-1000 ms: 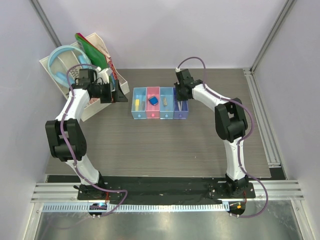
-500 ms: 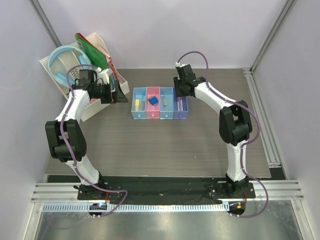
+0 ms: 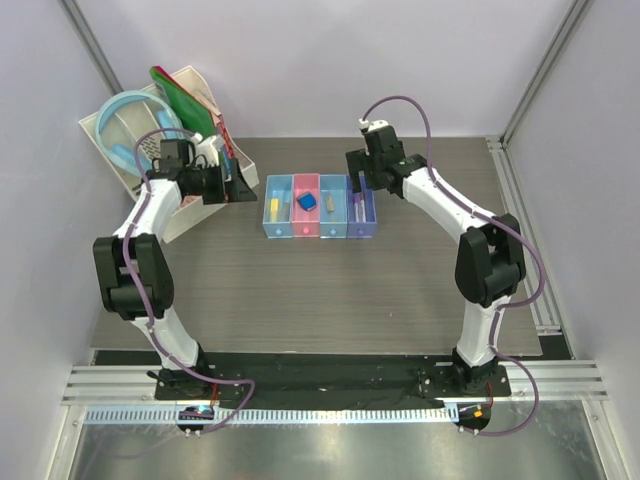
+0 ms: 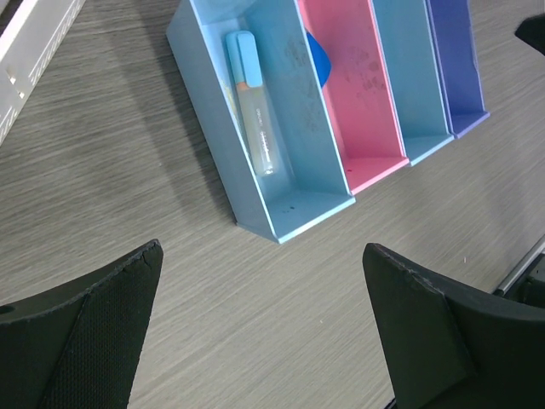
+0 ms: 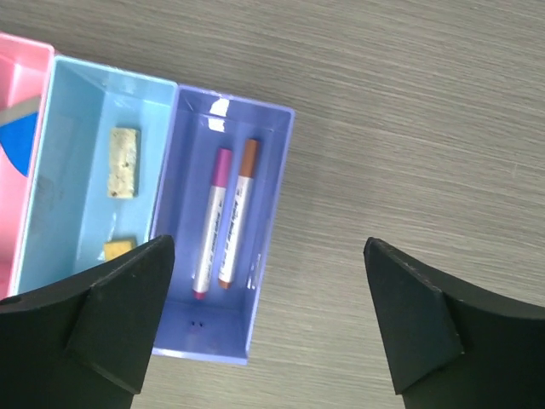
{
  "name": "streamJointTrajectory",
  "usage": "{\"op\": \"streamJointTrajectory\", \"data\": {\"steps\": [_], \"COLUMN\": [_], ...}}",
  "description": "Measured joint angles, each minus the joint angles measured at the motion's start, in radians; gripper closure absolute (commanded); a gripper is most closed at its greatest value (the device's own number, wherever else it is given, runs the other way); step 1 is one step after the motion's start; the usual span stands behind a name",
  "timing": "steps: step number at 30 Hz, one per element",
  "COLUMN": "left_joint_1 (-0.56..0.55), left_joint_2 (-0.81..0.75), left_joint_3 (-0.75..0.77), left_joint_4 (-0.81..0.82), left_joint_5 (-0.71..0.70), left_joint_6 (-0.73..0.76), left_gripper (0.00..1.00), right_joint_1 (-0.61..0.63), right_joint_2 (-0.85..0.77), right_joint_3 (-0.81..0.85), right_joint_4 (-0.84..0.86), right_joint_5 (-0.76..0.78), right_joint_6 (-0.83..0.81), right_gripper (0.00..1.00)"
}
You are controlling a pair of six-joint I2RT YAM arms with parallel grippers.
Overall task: Sort the stationery into containers
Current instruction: Move the storage box to the center of the board.
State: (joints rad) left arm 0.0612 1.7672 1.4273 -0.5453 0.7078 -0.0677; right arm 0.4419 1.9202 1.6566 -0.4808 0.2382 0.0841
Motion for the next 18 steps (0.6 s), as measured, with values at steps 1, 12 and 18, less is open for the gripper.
{"op": "streamJointTrajectory", "data": {"steps": [1, 12, 18], "left_joint_1": [0.0, -0.073, -0.172], "left_joint_2": [0.008, 0.057, 0.074], "left_joint_3": [-0.002, -0.023, -0.023], "left_joint_4": [0.008, 0.057, 0.075], "left_joint_5": [0.0, -0.108, -0.173], "left_joint_6": [-0.003, -0.032, -0.035], "left_gripper": [0.0, 0.0, 0.0], "right_joint_1": [-0.005, -0.041, -0.043], "right_joint_2": [-0.013, -0.021, 0.016], "right_joint_3": [-0.015, -0.12, -0.12], "right_joint_4": [0.006, 0.047, 0.061], "right_joint_5": [0.005, -0.019, -0.044], "right_joint_6": [-0.01, -0.034, -0.034], "right_gripper": [0.0, 0.0, 0.0]}}
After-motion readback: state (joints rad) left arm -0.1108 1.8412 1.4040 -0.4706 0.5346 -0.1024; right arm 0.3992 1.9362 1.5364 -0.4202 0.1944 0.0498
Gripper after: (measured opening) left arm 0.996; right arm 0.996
